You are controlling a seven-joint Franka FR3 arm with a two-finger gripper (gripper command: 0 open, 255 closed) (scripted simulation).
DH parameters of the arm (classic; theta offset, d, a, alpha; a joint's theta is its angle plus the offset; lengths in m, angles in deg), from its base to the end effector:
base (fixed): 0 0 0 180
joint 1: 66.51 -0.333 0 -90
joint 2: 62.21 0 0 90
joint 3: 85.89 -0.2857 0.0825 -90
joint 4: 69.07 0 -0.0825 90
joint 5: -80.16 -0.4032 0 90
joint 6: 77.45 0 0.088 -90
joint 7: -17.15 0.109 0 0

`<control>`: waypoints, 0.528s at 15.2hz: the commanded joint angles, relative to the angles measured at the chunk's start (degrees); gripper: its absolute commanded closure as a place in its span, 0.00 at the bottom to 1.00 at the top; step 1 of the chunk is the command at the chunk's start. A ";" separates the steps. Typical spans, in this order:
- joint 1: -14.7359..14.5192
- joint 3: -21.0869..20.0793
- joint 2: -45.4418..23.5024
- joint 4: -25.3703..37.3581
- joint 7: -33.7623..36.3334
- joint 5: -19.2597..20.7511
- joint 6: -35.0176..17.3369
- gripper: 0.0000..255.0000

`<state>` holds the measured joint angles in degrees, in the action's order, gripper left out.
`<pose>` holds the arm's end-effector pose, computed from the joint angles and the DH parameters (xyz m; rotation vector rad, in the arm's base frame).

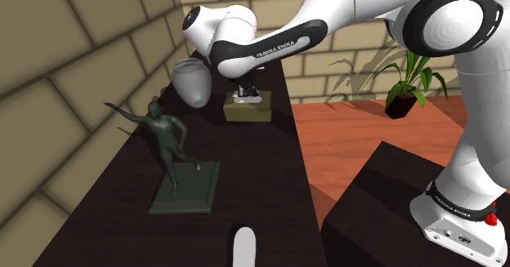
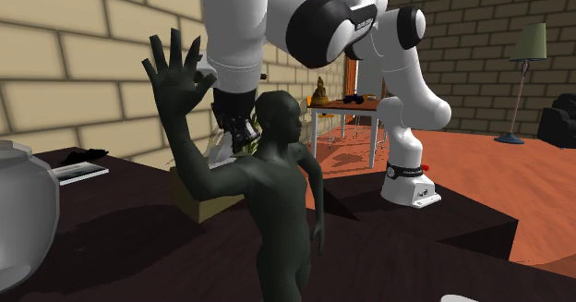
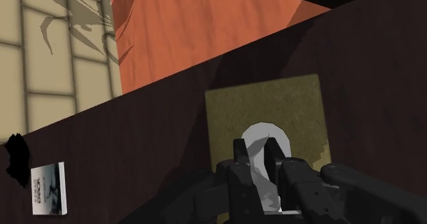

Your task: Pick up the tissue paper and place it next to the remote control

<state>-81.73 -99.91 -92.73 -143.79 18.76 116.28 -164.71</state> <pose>0.6402 0.2461 0.4011 2.4817 0.6786 -0.1966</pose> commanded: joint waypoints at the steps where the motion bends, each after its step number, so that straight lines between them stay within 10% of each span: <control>1: -0.19 0.00 0.15 1.40 -0.74 -0.04 1.35 1.00; 8: -0.98 0.09 0.07 6.69 -3.24 0.08 5.89 1.00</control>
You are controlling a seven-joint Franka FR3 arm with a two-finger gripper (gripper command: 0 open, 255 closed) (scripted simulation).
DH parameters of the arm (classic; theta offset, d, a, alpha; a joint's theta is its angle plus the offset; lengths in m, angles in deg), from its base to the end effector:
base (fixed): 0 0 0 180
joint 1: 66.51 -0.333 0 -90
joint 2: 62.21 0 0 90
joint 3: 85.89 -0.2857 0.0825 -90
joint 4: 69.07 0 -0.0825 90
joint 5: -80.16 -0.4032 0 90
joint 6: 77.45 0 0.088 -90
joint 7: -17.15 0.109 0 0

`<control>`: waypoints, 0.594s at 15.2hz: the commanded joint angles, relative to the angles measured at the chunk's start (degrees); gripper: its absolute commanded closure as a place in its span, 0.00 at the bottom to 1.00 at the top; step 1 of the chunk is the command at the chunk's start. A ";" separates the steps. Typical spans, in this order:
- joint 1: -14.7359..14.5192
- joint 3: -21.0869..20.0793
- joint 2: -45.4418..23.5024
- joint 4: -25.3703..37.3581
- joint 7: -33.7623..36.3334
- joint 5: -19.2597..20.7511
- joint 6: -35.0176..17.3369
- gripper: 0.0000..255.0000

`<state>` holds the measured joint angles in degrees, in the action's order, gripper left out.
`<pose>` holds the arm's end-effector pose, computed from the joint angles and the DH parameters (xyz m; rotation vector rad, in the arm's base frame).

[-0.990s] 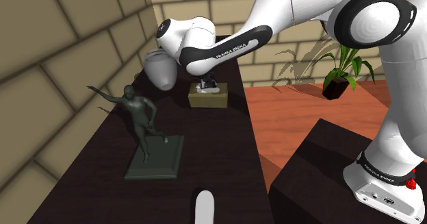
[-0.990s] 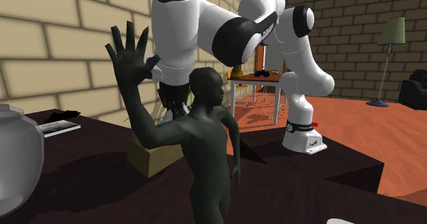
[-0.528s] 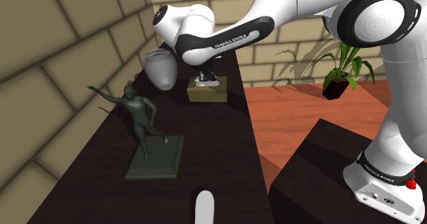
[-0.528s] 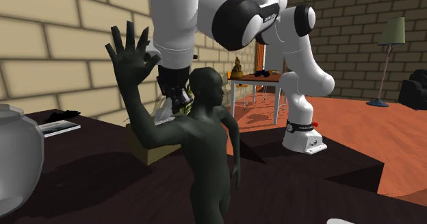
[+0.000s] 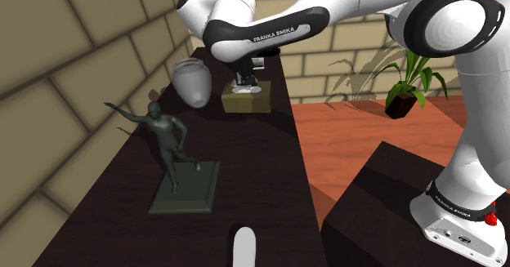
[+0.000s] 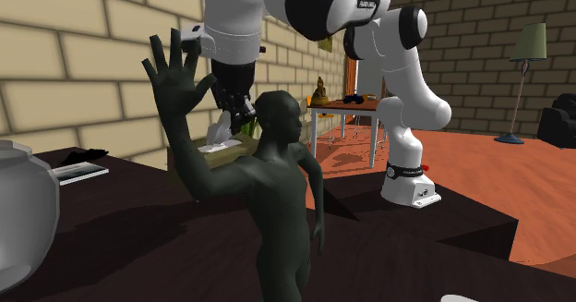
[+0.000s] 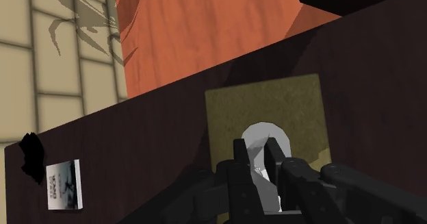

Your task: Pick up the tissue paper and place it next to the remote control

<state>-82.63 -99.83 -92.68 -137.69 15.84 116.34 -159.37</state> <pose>0.6408 0.2464 0.4472 2.4818 0.6786 -0.1964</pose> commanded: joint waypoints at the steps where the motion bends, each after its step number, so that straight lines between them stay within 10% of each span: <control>1: -0.22 0.04 -0.06 1.47 -0.70 0.07 1.24 1.00; 9: -1.67 0.42 -1.59 9.88 -4.05 0.85 7.20 1.00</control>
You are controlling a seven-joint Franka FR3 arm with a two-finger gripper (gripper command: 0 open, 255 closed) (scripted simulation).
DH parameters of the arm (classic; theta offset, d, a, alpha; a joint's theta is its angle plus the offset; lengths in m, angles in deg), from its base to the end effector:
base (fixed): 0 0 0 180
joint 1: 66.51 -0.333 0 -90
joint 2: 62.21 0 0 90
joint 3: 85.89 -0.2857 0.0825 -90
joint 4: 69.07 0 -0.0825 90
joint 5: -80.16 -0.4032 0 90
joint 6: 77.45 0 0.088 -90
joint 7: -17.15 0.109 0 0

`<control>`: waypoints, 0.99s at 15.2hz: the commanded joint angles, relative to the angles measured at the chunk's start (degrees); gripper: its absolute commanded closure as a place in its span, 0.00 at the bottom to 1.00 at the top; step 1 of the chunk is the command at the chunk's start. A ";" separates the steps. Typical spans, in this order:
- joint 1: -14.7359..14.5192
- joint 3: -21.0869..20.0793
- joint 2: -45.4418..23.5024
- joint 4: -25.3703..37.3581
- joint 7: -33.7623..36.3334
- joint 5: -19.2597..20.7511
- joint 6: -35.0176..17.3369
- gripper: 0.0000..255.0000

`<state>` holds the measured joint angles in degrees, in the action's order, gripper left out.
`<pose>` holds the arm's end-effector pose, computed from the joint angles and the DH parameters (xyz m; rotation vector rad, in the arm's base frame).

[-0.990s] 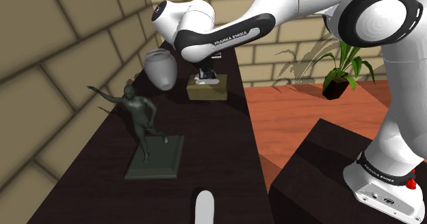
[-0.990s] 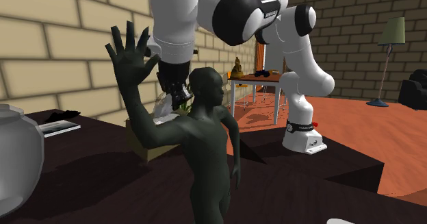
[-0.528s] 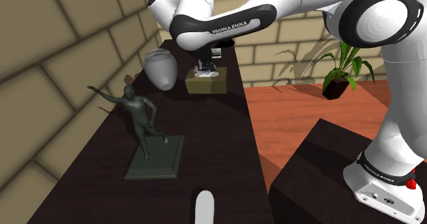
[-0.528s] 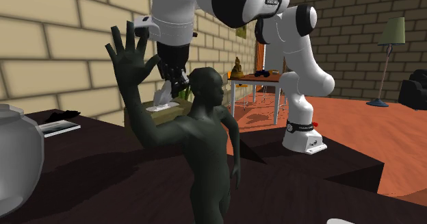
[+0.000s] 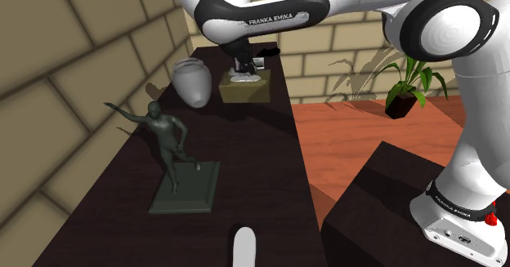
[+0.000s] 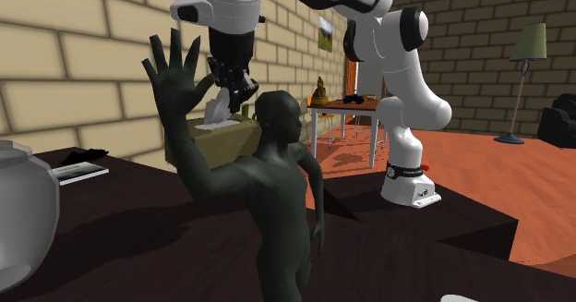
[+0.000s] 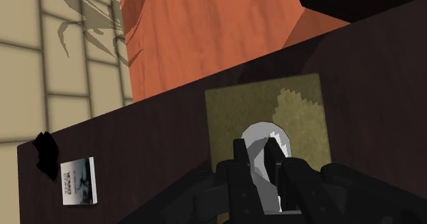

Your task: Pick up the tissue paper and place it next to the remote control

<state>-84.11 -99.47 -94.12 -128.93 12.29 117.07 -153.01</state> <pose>0.6406 0.2461 0.4960 2.4817 0.6787 -0.1964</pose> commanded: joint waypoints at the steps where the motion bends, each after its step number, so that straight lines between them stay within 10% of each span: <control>1: -0.42 0.14 -0.49 2.39 -0.98 0.27 1.66 1.00; 10: -3.33 1.42 -5.59 17.09 -6.16 2.40 9.74 1.00; 15: -3.55 -1.59 6.06 -1.17 2.11 -1.09 6.82 1.00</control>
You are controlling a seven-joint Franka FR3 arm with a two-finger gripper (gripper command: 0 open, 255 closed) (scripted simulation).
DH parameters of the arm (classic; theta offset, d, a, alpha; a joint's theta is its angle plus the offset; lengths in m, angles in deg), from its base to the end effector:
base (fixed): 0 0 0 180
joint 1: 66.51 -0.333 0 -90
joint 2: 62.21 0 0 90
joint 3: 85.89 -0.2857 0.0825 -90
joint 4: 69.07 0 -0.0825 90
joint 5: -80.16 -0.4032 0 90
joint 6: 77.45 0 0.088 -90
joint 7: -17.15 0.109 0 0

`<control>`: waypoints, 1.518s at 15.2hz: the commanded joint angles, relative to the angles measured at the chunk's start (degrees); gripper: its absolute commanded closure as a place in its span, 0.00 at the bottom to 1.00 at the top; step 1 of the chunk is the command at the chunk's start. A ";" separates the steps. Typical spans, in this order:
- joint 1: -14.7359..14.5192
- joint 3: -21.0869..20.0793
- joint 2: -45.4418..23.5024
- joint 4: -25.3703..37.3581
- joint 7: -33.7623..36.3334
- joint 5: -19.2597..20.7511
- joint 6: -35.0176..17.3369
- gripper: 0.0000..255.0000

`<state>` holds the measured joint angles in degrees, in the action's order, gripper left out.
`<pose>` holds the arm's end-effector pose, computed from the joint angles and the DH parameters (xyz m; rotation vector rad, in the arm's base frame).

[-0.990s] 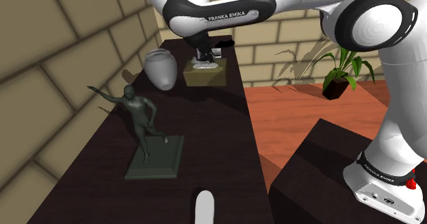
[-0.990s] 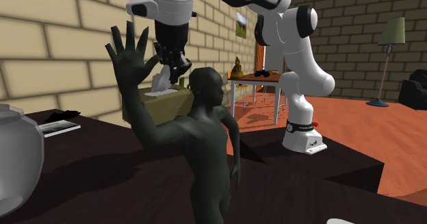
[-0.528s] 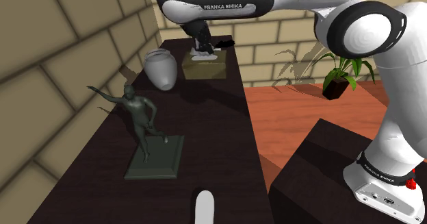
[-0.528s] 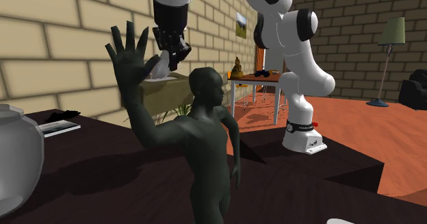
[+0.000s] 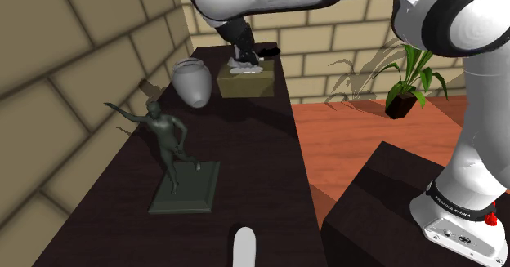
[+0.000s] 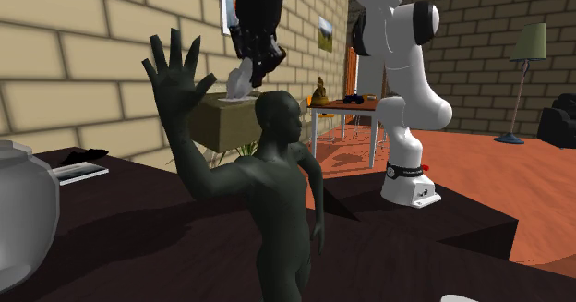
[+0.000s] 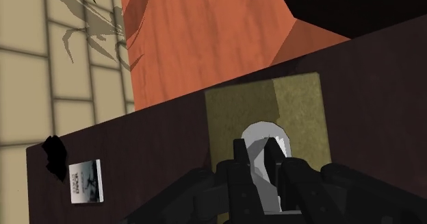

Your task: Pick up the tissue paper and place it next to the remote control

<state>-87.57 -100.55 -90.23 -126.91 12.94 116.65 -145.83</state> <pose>0.5976 0.2758 0.5514 2.4823 0.6808 -0.1967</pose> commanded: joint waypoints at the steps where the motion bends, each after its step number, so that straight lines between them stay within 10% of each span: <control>1: -0.40 -0.98 3.78 -5.53 2.78 -1.29 -0.51 1.00; 23: -13.46 -11.96 18.31 -24.03 30.06 -14.27 6.35 1.00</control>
<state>-100.33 -112.01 -71.95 -150.96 41.65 102.93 -140.01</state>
